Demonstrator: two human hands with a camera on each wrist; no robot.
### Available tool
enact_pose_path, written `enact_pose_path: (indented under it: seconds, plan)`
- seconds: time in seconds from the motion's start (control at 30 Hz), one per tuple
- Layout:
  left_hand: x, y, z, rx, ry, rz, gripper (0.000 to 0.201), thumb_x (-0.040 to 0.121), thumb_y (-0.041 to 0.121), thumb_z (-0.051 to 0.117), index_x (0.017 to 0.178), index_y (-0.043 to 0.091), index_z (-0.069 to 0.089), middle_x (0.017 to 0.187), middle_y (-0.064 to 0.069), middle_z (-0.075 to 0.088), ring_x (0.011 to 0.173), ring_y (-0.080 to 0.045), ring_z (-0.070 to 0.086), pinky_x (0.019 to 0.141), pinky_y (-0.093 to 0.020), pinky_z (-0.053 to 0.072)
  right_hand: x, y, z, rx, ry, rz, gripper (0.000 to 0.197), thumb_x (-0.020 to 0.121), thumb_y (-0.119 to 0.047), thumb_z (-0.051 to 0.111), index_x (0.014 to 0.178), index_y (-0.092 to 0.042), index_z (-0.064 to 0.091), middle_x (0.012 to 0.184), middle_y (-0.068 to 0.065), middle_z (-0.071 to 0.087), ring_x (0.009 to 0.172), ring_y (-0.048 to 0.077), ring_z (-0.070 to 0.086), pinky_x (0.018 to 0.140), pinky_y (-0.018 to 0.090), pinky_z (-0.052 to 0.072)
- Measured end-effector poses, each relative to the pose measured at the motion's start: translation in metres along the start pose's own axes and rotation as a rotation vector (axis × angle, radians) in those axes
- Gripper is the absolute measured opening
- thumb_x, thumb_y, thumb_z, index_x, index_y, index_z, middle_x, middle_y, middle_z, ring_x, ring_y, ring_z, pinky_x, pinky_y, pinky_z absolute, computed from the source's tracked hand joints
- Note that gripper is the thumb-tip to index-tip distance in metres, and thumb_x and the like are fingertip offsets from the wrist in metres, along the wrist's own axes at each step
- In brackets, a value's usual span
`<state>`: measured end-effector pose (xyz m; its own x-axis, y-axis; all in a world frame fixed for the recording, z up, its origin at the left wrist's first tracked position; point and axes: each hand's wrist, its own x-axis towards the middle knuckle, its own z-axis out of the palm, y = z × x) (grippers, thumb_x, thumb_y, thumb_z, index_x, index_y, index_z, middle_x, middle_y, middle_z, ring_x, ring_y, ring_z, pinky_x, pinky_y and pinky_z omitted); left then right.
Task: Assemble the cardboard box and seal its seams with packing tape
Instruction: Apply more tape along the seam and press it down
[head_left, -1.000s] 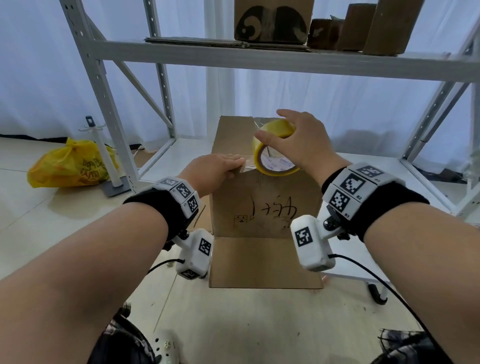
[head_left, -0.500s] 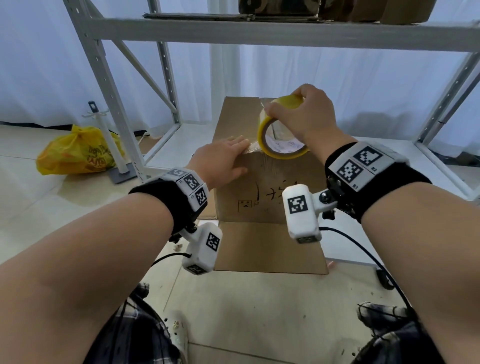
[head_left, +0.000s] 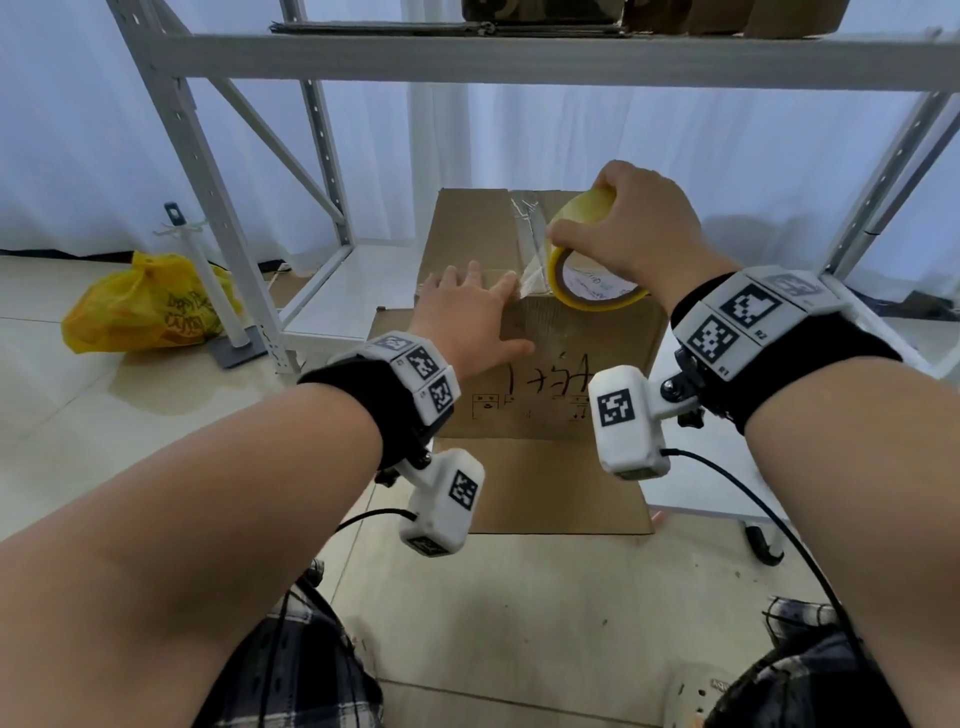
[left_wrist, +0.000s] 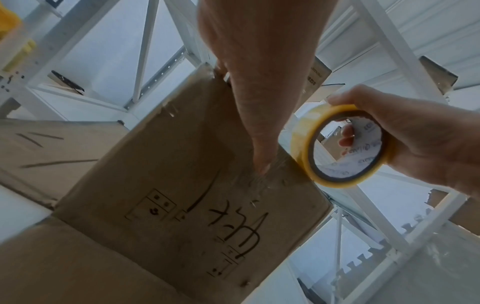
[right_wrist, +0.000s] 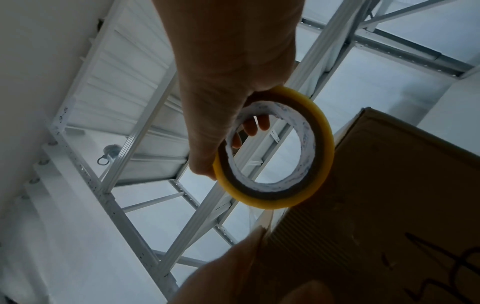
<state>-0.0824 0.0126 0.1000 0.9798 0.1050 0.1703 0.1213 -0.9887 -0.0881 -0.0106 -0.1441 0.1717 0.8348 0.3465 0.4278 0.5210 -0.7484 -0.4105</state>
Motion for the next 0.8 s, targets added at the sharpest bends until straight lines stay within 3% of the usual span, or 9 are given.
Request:
enact_pose_path:
  seconds: [0.07,0.23,0.4,0.47,0.53,0.67,0.73,0.8]
  plan:
    - [0.005,0.010,0.001,-0.019,0.001,-0.011,0.087,0.083,0.068,0.047,0.151,0.025,0.013,0.156,-0.017,0.017,0.143,-0.036,0.018,0.117,-0.049,0.016,-0.001,-0.004,0.002,-0.040,0.006,-0.019,0.061,0.076,-0.059,0.063,0.119,-0.017,0.053,0.115,0.006,0.057,0.109,0.027,0.051,0.083,0.036,0.042]
    - [0.008,0.011,0.001,-0.066,0.031,0.070,0.084,0.088,0.059,0.050,0.151,0.017,0.014,0.158,-0.007,0.016,0.145,-0.023,0.017,0.117,-0.037,0.014,-0.001,-0.007,0.001,-0.087,0.009,-0.012,0.061,0.076,-0.058,0.063,0.120,-0.016,0.053,0.115,0.008,0.057,0.109,0.029,0.051,0.082,0.037,0.042]
    - [-0.006,-0.034,-0.002,-0.066,0.032,0.009,0.070,0.087,0.056,0.053,0.142,0.018,0.031,0.155,-0.003,0.026,0.138,-0.022,0.034,0.105,-0.044,0.037,-0.001,-0.002,-0.003,-0.020,-0.023,0.026,0.059,0.076,-0.058,0.061,0.116,-0.016,0.053,0.110,0.005,0.055,0.109,0.029,0.051,0.083,0.039,0.043]
    - [-0.011,-0.052,-0.001,-0.050,0.005,-0.023,0.070,0.087,0.055,0.053,0.142,0.018,0.031,0.153,-0.002,0.030,0.131,-0.024,0.042,0.100,-0.043,0.043,-0.001,-0.003,-0.003,-0.006,-0.028,0.024,0.058,0.077,-0.058,0.061,0.118,-0.018,0.053,0.115,0.007,0.054,0.111,0.029,0.049,0.086,0.040,0.044]
    - [-0.013,-0.058,-0.001,-0.029,0.003,-0.015,0.073,0.087,0.056,0.053,0.143,0.017,0.029,0.151,-0.002,0.034,0.131,-0.025,0.041,0.104,-0.042,0.039,-0.003,-0.002,-0.002,0.024,-0.012,0.035,0.060,0.076,-0.061,0.063,0.123,-0.023,0.054,0.122,0.009,0.047,0.117,0.029,0.044,0.093,0.041,0.043]
    - [-0.010,-0.046,-0.001,-0.005,0.019,-0.031,0.088,0.086,0.062,0.048,0.148,0.007,0.020,0.156,-0.010,0.022,0.145,-0.024,0.016,0.117,-0.036,0.013,-0.008,0.005,0.001,0.132,0.055,0.050,0.077,0.074,-0.071,0.060,0.137,-0.028,0.049,0.129,0.011,0.039,0.124,0.028,0.038,0.101,0.038,0.036]
    - [-0.007,-0.039,-0.001,-0.019,0.032,-0.014,0.089,0.087,0.063,0.046,0.149,0.006,0.017,0.157,-0.011,0.019,0.146,-0.023,0.014,0.117,-0.035,0.011,-0.010,0.010,-0.001,0.192,0.066,0.047,0.082,0.074,-0.069,0.062,0.140,-0.024,0.042,0.132,0.011,0.040,0.125,0.026,0.040,0.099,0.034,0.036]
    - [-0.006,-0.028,-0.002,-0.038,0.022,0.047,0.084,0.090,0.058,0.046,0.150,0.009,0.015,0.158,-0.009,0.017,0.146,-0.022,0.013,0.117,-0.035,0.012,-0.011,0.016,-0.003,0.270,0.043,0.054,0.078,0.076,-0.056,0.070,0.137,-0.019,0.039,0.133,0.010,0.041,0.123,0.022,0.041,0.091,0.026,0.035]
